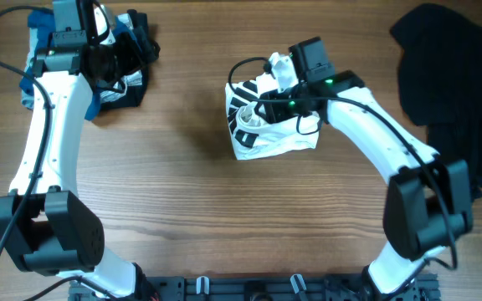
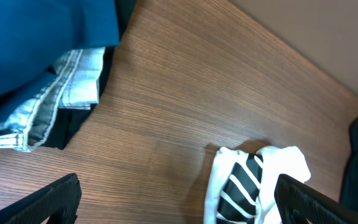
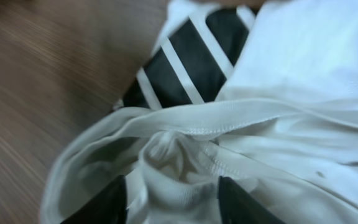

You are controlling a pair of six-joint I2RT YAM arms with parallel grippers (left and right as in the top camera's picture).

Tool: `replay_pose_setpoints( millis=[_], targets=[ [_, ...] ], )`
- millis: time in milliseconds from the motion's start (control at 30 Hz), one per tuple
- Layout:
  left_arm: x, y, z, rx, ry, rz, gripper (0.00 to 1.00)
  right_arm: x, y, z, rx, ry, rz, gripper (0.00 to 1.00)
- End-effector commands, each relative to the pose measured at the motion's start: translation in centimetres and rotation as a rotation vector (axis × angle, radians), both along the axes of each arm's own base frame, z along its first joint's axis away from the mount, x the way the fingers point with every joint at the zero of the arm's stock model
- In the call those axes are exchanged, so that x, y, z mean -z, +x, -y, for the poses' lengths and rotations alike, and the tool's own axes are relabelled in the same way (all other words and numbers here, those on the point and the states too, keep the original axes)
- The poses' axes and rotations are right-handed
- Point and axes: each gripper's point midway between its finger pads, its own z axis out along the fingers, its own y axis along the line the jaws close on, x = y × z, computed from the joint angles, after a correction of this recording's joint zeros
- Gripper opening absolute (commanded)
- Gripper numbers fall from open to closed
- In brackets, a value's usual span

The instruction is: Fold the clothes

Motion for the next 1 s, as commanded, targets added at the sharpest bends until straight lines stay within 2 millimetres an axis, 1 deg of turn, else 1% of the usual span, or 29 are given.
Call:
replay_pose_setpoints(
  millis=[0, 100, 167, 200, 267, 333, 400, 467, 500, 533, 600, 667, 767, 833, 933, 967],
  targets=[
    [-1.1, 0.0, -0.3, 0.007, 0.041, 0.032, 1.00, 1.8, -0.2, -0.2, -0.017, -0.034, -0.020, 0.41],
    [-1.1, 0.0, -0.3, 0.007, 0.041, 0.032, 1.00, 1.6, 0.2, -0.4, -0.011, -0.024, -0.003, 0.31],
    [-1.1, 0.0, -0.3, 0.007, 0.041, 0.032, 1.00, 1.5, 0.3, -0.4, -0.011, -0.023, -0.001, 0.16],
    [-1.1, 0.0, -0.3, 0.007, 0.041, 0.032, 1.00, 1.5, 0.3, -0.4, -0.008, -0.022, -0.004, 0.04],
    [-1.1, 0.0, -0.3, 0.007, 0.041, 0.032, 1.00, 1.0, 0.3, -0.1, 0.041, -0.002, -0.026, 0.04],
    [-1.1, 0.0, -0.3, 0.007, 0.041, 0.032, 1.00, -0.3, 0.3, 0.2, 0.057, 0.027, -0.021, 0.04],
    [-1.1, 0.0, -0.3, 0.007, 0.041, 0.032, 1.00, -2.7, 0.1, 1.7, 0.124, 0.044, -0.020, 0.04],
    [-1.0, 0.0, -0.3, 0.007, 0.041, 0.032, 1.00, -3.7, -0.5, 3.8, 0.194, 0.026, -0.051, 0.04],
    [-1.0, 0.0, -0.3, 0.007, 0.041, 0.032, 1.00, -3.7, -0.9, 4.8, 0.222, 0.007, -0.072, 0.04],
    [-1.0, 0.0, -0.3, 0.007, 0.041, 0.032, 1.00, -3.5, -1.4, 6.1, 0.256, -0.022, -0.101, 0.04],
    [-1.0, 0.0, -0.3, 0.007, 0.041, 0.032, 1.00, -2.2, -3.1, 9.2, 0.321, -0.099, -0.200, 0.04],
    [-1.0, 0.0, -0.3, 0.007, 0.041, 0.031, 1.00, -0.9, -4.5, 10.9, 0.356, -0.134, -0.271, 0.04],
    [-1.0, 0.0, -0.3, 0.007, 0.041, 0.031, 1.00, 1.0, -6.6, 12.6, 0.407, -0.160, -0.368, 0.04],
    [-1.0, 0.0, -0.3, 0.007, 0.041, 0.031, 1.00, 2.8, -8.4, 13.5, 0.436, -0.184, -0.435, 0.04],
    [-1.0, 0.0, -0.3, 0.007, 0.041, 0.031, 1.00, 4.8, -10.2, 13.9, 0.446, -0.199, -0.488, 0.04],
    [-1.0, 0.0, -0.3, 0.007, 0.041, 0.031, 1.00, 4.8, -10.1, 13.9, 0.447, -0.198, -0.485, 0.04]
  ],
)
